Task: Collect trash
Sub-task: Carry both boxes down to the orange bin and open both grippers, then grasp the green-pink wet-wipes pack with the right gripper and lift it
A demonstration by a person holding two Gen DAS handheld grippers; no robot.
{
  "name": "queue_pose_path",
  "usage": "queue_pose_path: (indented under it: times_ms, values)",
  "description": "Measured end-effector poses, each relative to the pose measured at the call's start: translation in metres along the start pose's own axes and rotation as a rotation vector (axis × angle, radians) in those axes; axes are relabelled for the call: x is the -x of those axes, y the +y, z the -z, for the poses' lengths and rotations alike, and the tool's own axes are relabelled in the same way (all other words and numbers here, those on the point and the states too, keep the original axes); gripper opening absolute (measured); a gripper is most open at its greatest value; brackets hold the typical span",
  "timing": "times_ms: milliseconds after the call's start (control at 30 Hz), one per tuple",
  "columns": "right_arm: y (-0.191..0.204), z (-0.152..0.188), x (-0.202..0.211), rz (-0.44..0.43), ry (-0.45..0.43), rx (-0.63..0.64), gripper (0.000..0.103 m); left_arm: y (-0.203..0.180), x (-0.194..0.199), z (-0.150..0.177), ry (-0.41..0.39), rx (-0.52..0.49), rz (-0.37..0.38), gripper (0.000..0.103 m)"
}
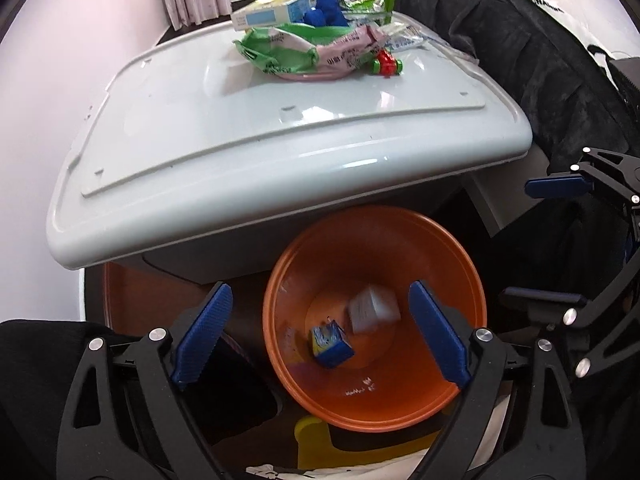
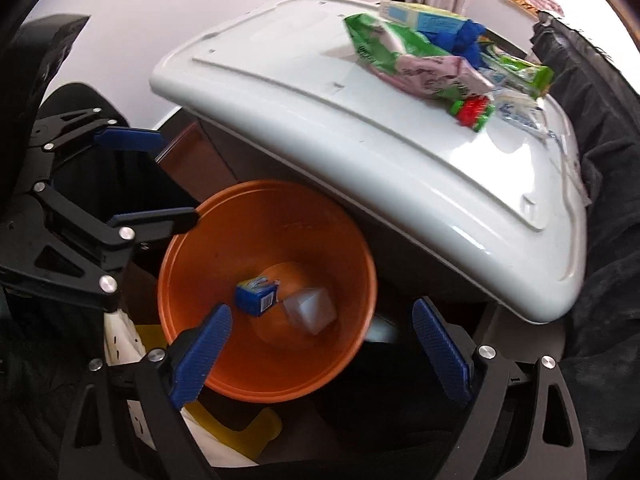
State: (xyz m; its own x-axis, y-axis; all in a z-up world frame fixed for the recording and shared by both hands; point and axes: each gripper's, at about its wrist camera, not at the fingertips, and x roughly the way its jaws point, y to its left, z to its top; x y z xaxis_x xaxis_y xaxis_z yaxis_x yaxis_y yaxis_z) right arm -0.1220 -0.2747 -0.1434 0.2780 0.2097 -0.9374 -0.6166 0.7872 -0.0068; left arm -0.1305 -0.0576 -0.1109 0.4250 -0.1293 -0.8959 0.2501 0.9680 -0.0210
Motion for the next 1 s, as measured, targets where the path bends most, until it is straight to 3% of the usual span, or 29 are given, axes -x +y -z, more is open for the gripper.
queue_pose_path:
  times_ms: [300,600,833,1000]
  values:
    - [-0.035,-0.029,0.013,0.029,-0.058,-0.049,0.090,0.016,0.001,-0.019,-0.032,0.048,-0.016,0.088]
    - [-0.058,-0.116,0.006,0.089,-0.164,-0.002,0.090,0.032,-0.005,-0.063,-0.135,0.070,-0.105,0.090]
    - [-0.073,-0.170,-0.030,0.174,-0.158,0.096,0.090,0.041,-0.014,-0.081,-0.136,0.085,-0.103,0.090]
    - [-0.086,-0.192,-0.062,0.165,-0.141,0.157,0.090,0.043,-0.025,-0.089,-0.121,0.081,-0.104,0.090]
